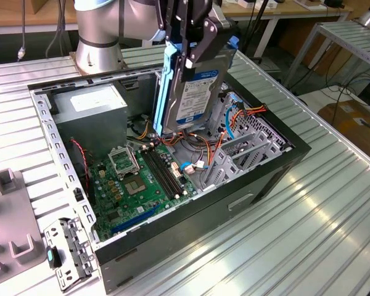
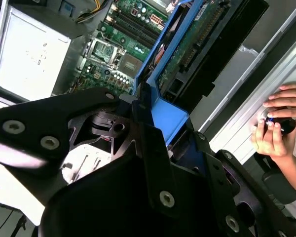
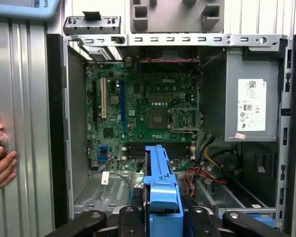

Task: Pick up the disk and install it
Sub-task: 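Insert the disk into the insertion slot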

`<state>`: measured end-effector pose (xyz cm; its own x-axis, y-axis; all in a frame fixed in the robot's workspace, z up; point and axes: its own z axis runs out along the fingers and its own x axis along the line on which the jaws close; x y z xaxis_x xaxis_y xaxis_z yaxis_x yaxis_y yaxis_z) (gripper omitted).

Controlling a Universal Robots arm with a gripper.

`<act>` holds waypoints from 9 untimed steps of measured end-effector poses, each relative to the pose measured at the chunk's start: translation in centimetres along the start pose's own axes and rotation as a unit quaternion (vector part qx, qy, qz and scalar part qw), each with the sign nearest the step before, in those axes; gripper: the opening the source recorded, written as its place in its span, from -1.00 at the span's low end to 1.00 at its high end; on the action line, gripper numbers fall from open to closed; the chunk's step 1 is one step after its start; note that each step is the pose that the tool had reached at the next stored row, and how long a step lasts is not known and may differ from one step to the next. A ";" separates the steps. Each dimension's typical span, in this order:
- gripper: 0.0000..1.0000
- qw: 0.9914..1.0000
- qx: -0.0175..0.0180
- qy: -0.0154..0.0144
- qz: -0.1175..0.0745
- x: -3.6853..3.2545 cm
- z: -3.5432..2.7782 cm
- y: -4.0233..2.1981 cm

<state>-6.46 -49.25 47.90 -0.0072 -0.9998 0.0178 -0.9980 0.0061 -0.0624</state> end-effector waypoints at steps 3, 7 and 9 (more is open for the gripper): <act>-0.25 1.000 0.000 0.001 0.000 0.20 0.20 -0.69; -0.25 1.000 0.000 0.001 0.000 1.59 0.40 -1.02; -0.25 1.000 0.000 0.001 0.000 2.18 0.46 -1.10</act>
<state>-5.34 -51.45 47.55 -0.0072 -0.9998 0.0192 -0.9980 0.0060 -0.0631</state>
